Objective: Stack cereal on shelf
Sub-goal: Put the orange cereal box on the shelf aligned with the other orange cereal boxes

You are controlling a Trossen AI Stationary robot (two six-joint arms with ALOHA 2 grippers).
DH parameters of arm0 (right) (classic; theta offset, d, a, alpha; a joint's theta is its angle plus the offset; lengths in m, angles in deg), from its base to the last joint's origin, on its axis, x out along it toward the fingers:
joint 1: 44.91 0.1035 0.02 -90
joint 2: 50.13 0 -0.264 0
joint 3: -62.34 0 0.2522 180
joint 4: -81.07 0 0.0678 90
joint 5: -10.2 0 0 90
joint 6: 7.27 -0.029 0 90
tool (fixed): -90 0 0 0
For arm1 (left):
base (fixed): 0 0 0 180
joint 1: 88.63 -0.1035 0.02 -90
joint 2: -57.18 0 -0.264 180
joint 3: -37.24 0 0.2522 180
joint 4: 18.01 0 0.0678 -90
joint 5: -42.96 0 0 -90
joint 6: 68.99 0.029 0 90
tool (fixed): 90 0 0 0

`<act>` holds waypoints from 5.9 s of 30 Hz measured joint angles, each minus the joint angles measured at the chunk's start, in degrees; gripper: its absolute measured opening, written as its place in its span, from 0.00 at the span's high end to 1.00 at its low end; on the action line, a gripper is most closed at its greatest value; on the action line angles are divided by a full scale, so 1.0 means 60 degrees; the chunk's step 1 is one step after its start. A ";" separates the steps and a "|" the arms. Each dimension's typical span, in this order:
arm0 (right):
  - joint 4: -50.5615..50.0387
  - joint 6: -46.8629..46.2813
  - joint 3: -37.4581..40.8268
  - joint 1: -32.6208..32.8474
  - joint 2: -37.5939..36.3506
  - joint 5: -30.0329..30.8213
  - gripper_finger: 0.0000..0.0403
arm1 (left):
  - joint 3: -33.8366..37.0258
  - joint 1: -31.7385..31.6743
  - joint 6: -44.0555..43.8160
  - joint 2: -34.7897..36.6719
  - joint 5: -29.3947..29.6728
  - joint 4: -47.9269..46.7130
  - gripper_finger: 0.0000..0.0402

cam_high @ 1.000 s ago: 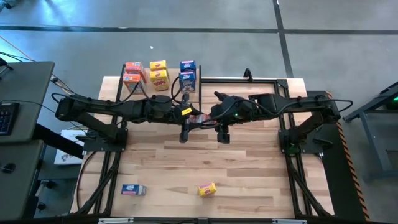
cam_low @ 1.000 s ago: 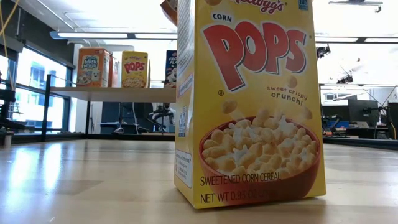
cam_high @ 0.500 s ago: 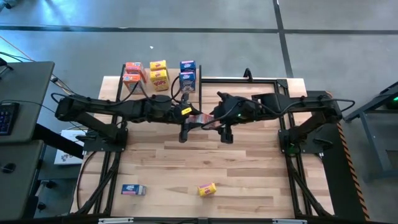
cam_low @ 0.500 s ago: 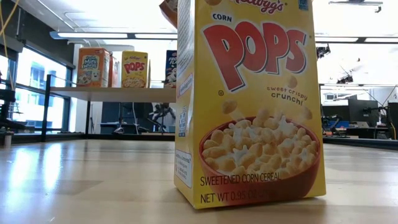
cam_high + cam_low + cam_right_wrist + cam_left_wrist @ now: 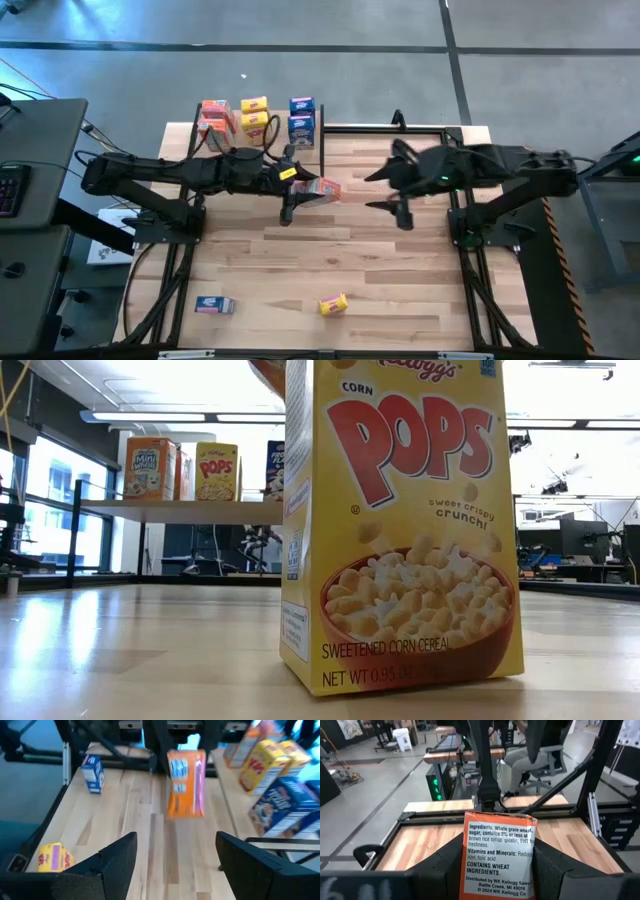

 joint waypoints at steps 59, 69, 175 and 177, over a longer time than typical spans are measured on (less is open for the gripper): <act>0.8769 -0.1037 1.3613 0.0424 -0.9973 0.0361 0.35 | 0.6564 0.0004 -0.1032 0.6571 0.1346 0.3604 0.60; 0.8917 -0.1671 1.4415 0.0424 -1.0309 0.0416 0.35 | 0.7366 0.0000 -0.0718 0.7105 0.2147 0.4102 0.60; 0.8478 -0.1573 1.4430 0.0424 -1.0291 0.0419 0.35 | 0.9007 0.0625 -0.2854 0.0200 0.4990 0.8833 0.60; 0.8478 -0.1574 1.4430 0.0424 -1.0291 0.0420 0.35 | 0.9009 0.0661 -0.2968 -0.0101 0.5162 0.9123 0.60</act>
